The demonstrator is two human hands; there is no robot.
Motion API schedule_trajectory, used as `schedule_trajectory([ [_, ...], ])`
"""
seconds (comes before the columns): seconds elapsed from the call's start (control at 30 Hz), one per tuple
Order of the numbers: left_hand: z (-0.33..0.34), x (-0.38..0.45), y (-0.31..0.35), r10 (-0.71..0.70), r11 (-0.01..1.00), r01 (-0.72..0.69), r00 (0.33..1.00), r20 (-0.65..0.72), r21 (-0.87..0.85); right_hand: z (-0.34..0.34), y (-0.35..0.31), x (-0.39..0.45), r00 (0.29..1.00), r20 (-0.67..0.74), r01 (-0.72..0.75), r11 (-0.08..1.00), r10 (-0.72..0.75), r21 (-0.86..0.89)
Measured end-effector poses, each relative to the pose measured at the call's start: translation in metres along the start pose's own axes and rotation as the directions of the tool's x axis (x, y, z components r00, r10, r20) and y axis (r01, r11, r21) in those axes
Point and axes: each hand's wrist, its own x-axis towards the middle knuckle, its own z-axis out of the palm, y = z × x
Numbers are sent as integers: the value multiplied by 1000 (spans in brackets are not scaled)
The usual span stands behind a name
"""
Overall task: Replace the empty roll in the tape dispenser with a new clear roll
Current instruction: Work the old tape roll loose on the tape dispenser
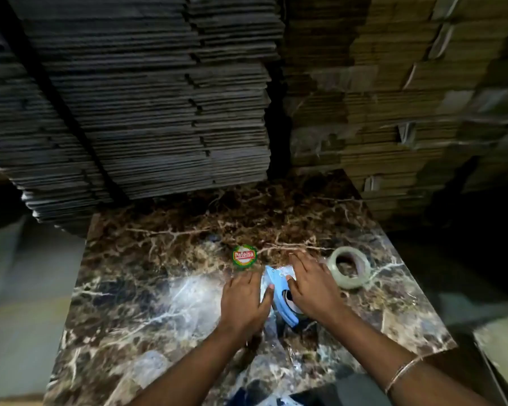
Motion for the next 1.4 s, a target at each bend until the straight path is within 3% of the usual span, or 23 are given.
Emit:
schedule_trajectory([
  [0.27,40,-14,42,0,995,17,985,175,-96,32,46,-23,939,193,-334,889,285,314],
  [0.4,53,-20,56,-20,997,38,969,247,-71,45,48,-28,869,340,-489,730,359,478],
  [0.57,65,-28,59,-49,999,48,953,298,11,66,38,-37,832,326,-554,648,448,523],
  [0.67,78,-34,46,10,1000,-14,976,217,17,68,25,-46,856,299,-514,634,421,578],
  [0.83,94,-34,8,133,991,-133,990,44,-9,79,7,-57,913,245,-408,685,328,604],
  [0.93,100,-33,-22,247,961,-249,969,-32,-120,91,7,-57,964,153,-266,734,219,625],
  [1.0,97,-29,-36,305,926,-314,949,-72,-208,93,11,-51,996,-26,-59,850,86,524],
  [1.1,90,-27,-51,307,879,-330,944,-121,-344,101,13,-28,944,-318,184,939,-87,289],
  [1.2,84,-21,-60,312,799,-358,934,-177,-483,106,11,3,852,-411,457,843,-324,284],
  [1.3,84,-11,-68,271,710,-378,925,-266,-594,104,8,31,769,-306,639,680,-561,358],
  [1.4,80,1,-75,49,443,-209,977,-209,-872,105,8,49,743,-257,663,629,-617,406],
])
